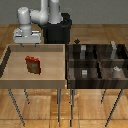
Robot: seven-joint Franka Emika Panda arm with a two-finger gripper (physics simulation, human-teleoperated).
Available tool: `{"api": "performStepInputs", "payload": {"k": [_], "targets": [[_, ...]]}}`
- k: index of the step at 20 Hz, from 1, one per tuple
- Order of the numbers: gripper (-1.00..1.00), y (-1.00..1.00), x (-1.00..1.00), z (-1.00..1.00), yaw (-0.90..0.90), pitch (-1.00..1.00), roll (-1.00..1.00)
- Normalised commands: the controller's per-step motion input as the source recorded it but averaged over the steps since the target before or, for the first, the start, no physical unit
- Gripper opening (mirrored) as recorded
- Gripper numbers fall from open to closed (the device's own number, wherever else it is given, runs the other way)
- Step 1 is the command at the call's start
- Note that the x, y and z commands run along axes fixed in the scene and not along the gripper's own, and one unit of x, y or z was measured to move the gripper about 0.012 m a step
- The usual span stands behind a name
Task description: Place the box of cereal into the appropriate compartment.
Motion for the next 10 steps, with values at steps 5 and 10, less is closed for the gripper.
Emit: {"api": "performStepInputs", "payload": {"k": [5,10], "targets": [[1.00,0.00,1.00,0.00,0.00,0.00,0.00],[1.00,0.00,0.00,0.00,0.00,0.00,0.00]]}}
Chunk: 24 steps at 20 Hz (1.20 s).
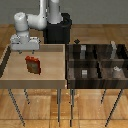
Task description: Place the box of cereal into the appropriate compartment.
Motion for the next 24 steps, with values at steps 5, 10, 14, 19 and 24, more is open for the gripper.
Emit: {"api": "performStepInputs", "payload": {"k": [5,10,14,19,24], "targets": [[1.00,0.20,0.00,0.00,0.00,0.00,0.00],[1.00,0.00,0.00,0.00,0.21,0.00,0.00],[1.00,0.00,0.00,0.00,0.90,0.00,0.00],[1.00,0.00,0.00,0.00,0.68,0.00,0.00],[1.00,0.00,0.00,0.00,0.09,0.00,0.00]]}}
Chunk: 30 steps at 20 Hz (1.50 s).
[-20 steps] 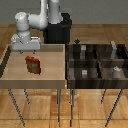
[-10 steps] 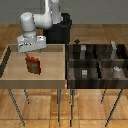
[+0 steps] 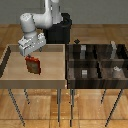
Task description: Place the box of cereal into the appropriate compartment.
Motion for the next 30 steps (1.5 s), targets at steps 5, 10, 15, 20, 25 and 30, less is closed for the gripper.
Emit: {"api": "performStepInputs", "payload": {"k": [5,10,15,20,25,30], "targets": [[1.00,0.00,0.00,0.00,0.00,0.00,0.00],[1.00,-0.20,0.00,0.00,0.00,0.00,0.00],[1.00,0.00,0.00,0.00,0.00,0.00,0.00],[1.00,0.00,0.00,-0.40,0.00,0.00,0.00],[1.00,0.00,0.00,-1.00,0.00,0.00,0.00],[-1.00,0.00,0.00,-0.20,0.00,0.00,0.00]]}}
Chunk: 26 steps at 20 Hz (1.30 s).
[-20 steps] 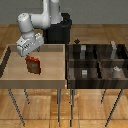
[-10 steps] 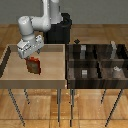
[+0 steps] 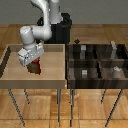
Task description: Place the box of cereal into the appropriate compartment.
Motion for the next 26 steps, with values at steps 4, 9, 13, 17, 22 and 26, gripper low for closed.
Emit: {"api": "performStepInputs", "payload": {"k": [4,9,13,17,22,26], "targets": [[-1.00,0.00,0.00,0.00,0.00,0.00,0.00],[-1.00,0.00,0.00,0.80,0.00,0.00,0.00],[-1.00,0.00,0.00,1.00,0.00,0.00,0.00],[-1.00,0.00,0.00,1.00,0.00,0.00,0.00],[-1.00,0.00,-0.20,0.60,0.00,0.00,0.00],[-1.00,0.00,-1.00,0.00,0.00,0.00,0.00]]}}
